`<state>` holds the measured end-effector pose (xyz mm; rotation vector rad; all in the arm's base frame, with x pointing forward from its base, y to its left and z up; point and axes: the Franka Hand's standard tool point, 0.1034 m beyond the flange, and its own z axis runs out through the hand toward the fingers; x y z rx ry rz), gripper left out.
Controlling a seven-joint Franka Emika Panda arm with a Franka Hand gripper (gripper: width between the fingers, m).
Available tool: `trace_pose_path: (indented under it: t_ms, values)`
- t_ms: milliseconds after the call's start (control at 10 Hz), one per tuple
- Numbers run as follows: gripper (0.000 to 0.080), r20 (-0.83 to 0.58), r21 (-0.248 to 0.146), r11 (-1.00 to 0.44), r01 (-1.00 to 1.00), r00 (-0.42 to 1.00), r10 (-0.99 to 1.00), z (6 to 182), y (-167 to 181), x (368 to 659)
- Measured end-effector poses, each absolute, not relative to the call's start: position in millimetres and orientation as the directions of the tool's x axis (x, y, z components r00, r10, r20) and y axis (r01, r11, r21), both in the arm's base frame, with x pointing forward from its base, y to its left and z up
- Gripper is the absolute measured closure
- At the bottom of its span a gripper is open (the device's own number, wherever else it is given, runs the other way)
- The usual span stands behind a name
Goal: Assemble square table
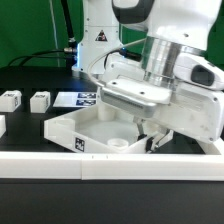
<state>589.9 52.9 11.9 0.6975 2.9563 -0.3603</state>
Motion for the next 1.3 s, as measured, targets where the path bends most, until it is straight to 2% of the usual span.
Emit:
trace_pose_path:
  t_ms: [100, 500, 600, 700, 800, 1000, 1300]
  values:
    - [0.0725, -0.103, -0.236, 0.887, 0.397, -0.918, 0.383, 11.4, 54, 587]
    - [0.0725, -0.067, -0.259, 0.931, 0.258, -0.966, 0.249, 10.6, 46, 583]
    - [0.0725, -0.047, -0.258, 0.953, 0.158, -0.987, 0.151, 10.2, 44, 582]
    - [0.0726, -0.036, -0.215, 0.976, -0.045, -0.998, -0.054, 9.2, 42, 581]
    - [0.0726, -0.036, -0.203, 0.976, -0.073, -0.996, -0.082, 8.9, 40, 581]
    - [0.0724, -0.014, -0.206, 0.961, -0.183, -0.982, -0.19, 8.9, 48, 580]
    - [0.0716, 0.028, -0.212, 0.955, -0.208, -0.978, -0.207, 9.2, 60, 582]
